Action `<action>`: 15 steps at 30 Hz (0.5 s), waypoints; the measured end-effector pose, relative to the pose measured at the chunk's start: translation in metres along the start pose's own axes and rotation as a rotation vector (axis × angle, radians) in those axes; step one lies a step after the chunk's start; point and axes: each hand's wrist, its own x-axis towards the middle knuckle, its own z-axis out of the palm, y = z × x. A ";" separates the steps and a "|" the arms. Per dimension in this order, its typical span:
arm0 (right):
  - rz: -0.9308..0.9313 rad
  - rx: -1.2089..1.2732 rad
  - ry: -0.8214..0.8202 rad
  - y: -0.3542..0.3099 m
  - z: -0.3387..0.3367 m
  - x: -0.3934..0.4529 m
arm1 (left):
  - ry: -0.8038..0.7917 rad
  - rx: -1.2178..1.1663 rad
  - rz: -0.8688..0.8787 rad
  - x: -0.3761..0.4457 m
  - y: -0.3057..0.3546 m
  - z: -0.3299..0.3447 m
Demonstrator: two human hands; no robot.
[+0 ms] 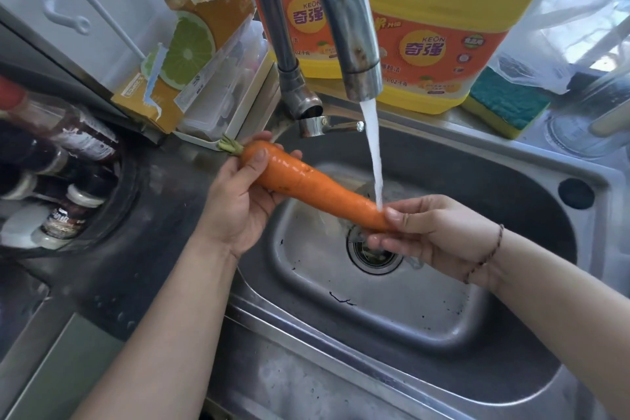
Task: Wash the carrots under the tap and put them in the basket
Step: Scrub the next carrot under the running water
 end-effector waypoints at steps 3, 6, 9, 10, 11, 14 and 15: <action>0.010 -0.155 -0.009 0.004 0.001 -0.002 | -0.116 0.042 -0.025 -0.001 0.002 -0.007; -0.325 -0.620 0.300 0.007 0.002 -0.001 | 0.058 0.276 -0.120 0.000 0.004 0.000; -0.476 -0.709 0.443 0.003 0.004 -0.003 | 0.175 0.305 -0.160 0.000 0.000 0.006; -0.448 -0.644 0.416 0.003 0.002 -0.002 | 0.180 0.272 -0.155 0.000 -0.001 0.006; -0.411 -0.552 0.388 0.003 0.002 -0.002 | 0.177 0.245 -0.145 -0.001 -0.001 0.006; -0.288 -0.216 0.335 0.001 0.001 0.001 | 0.128 0.191 -0.114 -0.004 -0.003 0.003; -0.231 -0.118 0.328 0.000 0.001 0.002 | 0.092 0.166 -0.103 -0.005 -0.004 0.001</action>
